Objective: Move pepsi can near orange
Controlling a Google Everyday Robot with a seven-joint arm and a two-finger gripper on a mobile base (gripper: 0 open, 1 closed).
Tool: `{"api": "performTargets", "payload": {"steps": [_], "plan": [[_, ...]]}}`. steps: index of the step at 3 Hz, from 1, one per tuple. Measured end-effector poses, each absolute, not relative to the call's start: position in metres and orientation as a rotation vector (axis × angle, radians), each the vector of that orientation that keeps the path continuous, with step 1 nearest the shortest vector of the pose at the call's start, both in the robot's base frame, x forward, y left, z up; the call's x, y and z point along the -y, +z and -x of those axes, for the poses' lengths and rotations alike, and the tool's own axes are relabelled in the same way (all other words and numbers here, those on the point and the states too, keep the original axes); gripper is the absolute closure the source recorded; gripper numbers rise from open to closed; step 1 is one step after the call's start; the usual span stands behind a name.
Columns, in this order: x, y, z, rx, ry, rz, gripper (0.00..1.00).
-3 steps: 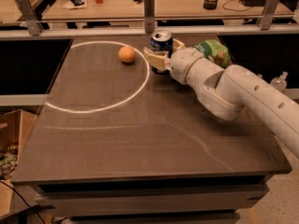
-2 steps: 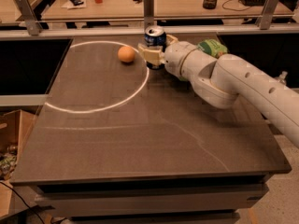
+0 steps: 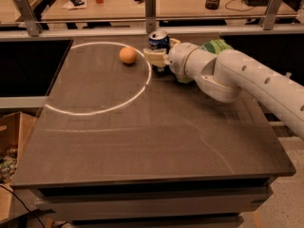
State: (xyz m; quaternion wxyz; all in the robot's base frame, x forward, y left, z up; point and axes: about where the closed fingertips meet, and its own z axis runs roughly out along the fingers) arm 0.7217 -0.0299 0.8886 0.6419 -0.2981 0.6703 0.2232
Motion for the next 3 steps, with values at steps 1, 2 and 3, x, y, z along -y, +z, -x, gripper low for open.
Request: {"api": "performTargets", "payload": {"steps": [1,2,3], "plan": [[0.027,0.88,-0.732,-1.536,0.509,0.695,1.0],[0.022,0.88,-0.742,-1.524,0.507,0.701,1.0],[0.015,0.88,-0.748,-1.522,0.519,0.713,1.0]]}}
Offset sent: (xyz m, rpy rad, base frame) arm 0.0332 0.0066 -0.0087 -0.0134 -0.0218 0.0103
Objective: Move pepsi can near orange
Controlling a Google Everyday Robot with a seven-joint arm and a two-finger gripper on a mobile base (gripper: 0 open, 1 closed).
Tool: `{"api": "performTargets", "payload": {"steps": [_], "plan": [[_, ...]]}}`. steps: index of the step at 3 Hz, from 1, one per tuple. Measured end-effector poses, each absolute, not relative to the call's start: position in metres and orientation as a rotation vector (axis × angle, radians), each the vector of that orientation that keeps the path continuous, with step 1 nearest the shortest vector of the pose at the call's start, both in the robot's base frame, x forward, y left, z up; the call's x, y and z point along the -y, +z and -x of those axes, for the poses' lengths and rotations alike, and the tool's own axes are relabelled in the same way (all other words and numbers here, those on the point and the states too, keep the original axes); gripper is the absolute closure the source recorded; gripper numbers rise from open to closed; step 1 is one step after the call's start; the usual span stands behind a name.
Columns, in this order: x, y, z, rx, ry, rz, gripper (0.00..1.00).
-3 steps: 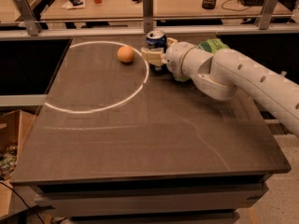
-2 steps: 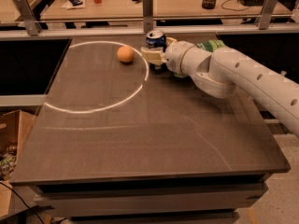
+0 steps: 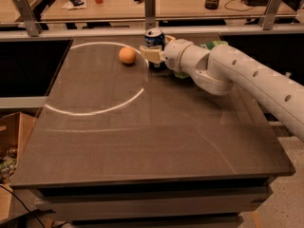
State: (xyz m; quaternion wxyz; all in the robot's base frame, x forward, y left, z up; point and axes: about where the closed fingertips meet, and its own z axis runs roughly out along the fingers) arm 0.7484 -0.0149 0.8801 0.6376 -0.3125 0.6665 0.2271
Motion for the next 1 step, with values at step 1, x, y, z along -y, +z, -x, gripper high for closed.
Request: {"api": "performTargets", "payload": {"steps": [1], "plan": [[0.0122,0.8802,-0.7488,-1.521,0.522,0.716,0.88]]}}
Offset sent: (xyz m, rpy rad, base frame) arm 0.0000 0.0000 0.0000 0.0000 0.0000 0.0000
